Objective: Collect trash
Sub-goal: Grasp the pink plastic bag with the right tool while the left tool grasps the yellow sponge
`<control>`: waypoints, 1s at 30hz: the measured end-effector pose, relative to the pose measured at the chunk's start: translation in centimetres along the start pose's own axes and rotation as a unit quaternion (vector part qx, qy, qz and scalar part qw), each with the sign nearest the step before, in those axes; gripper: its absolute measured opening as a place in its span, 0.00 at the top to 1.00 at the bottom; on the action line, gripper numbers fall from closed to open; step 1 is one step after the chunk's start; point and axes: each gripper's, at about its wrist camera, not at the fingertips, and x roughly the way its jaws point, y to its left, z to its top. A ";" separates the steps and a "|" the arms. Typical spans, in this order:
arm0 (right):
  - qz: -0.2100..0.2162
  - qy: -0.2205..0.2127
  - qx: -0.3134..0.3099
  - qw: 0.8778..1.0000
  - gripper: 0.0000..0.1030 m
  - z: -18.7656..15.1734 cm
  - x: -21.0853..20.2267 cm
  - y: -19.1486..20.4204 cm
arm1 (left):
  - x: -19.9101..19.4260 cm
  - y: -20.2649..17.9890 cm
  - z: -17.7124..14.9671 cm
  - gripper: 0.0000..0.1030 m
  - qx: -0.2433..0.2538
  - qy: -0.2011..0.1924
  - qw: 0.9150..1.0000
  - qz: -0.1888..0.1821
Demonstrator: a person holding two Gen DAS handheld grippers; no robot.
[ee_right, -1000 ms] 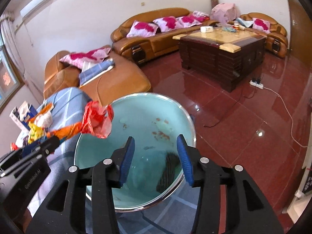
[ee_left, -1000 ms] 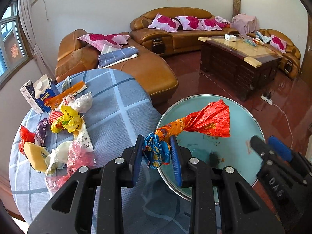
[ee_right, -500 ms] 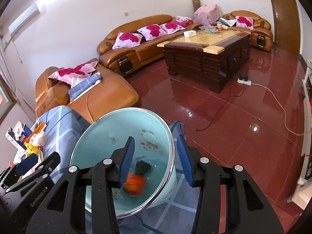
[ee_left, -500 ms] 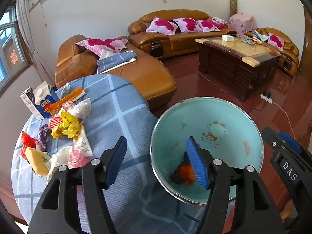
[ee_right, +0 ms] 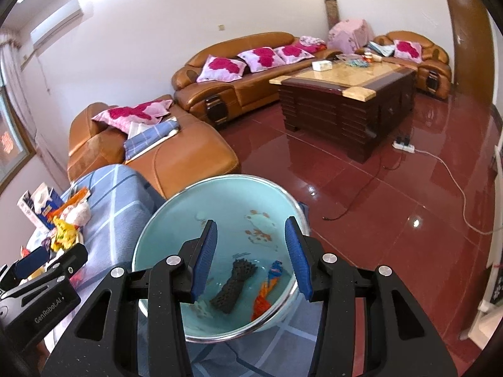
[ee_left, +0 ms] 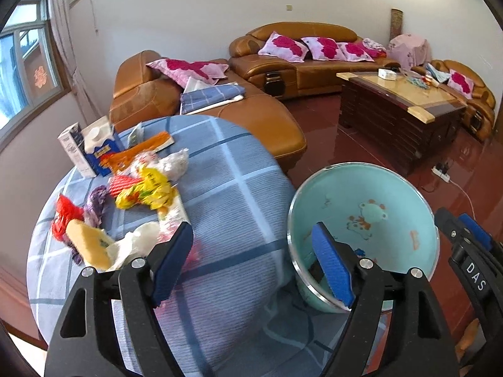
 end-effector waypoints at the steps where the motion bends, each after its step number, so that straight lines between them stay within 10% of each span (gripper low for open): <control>1: 0.002 0.000 -0.004 1.000 0.56 -0.1 -0.1 0.3 | -0.1 0.6 -0.2 0.25 -0.004 0.001 1.000 0.000; 30: 0.158 0.078 -0.150 0.973 0.56 -5.1 0.5 18.6 | -0.7 23.6 -7.9 0.21 -0.163 0.035 0.980 0.110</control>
